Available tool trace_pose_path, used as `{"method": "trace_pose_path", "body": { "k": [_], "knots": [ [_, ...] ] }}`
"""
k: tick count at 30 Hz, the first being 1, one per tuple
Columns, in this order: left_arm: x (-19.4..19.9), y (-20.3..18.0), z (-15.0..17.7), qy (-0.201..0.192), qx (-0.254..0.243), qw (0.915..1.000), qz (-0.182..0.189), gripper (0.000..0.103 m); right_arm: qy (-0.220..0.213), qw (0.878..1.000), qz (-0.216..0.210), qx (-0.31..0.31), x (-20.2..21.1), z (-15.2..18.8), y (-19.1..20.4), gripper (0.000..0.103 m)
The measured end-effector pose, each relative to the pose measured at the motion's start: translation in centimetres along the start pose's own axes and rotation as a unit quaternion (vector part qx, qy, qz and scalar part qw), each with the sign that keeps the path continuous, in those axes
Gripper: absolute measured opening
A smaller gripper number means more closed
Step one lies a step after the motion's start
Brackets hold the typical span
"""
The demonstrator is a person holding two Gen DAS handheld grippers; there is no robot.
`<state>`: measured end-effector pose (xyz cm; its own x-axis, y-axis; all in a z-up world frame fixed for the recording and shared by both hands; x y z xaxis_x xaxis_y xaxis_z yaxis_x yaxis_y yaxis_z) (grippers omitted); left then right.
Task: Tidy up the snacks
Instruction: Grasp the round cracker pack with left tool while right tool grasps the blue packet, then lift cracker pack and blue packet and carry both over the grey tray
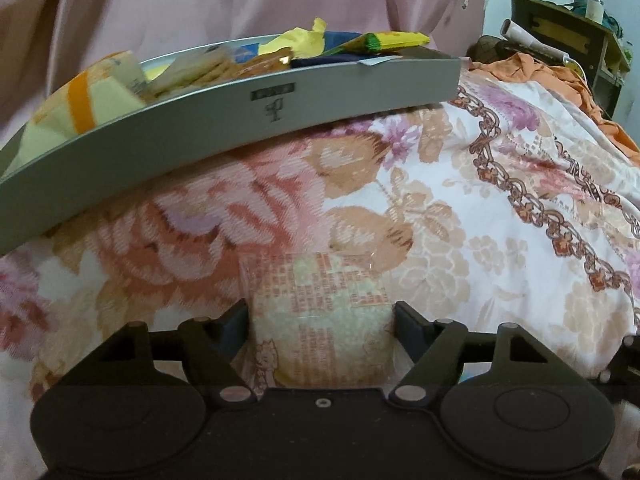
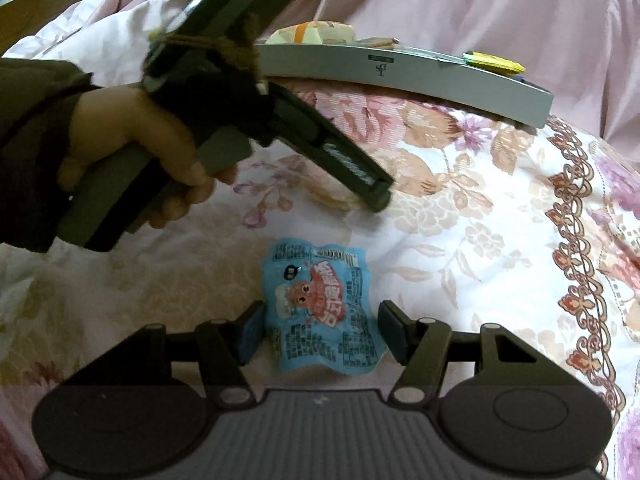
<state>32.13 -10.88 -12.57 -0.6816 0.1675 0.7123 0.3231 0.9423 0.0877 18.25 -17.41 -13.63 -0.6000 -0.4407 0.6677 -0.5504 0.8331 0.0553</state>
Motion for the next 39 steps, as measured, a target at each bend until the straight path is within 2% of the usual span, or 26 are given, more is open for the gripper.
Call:
{"method": "trace_pose_path", "body": {
  "k": [6,21,32,39],
  "knots": [
    [2.1,1.6,2.4,0.006,0.009,0.9999,-0.013,0.076,-0.002,0.998,-0.003,-0.056,-0.3,0.2,-1.0,0.065],
    [7.7,3.4,8.3,0.019,0.044,0.9983,-0.033,0.076,-0.009,0.993,0.024,-0.114,-0.3,0.8,-0.9,0.065],
    [11.3,4.4,11.6,0.012,0.095,0.9946,-0.041,0.075,-0.012,0.994,0.013,-0.103,0.2,1.1,1.5,0.065],
    [11.5,4.1,11.8,0.007,0.092,0.9951,-0.035,0.079,-0.016,0.995,0.029,-0.091,-0.1,1.0,2.1,0.069]
  ]
}}
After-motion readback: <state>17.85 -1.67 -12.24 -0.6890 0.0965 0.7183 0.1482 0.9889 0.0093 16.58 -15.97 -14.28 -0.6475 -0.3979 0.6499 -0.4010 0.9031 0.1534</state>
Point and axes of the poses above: each gripper's, at about its wrist camera, not at the fingertips, and x roughly against the way its jaws point, y to its left, z to its underside, the point moved 9 cm from there along -x, roughly the way its jaws point, and after that the axes turned 7 degrees about -z, right-handed, at the moved point
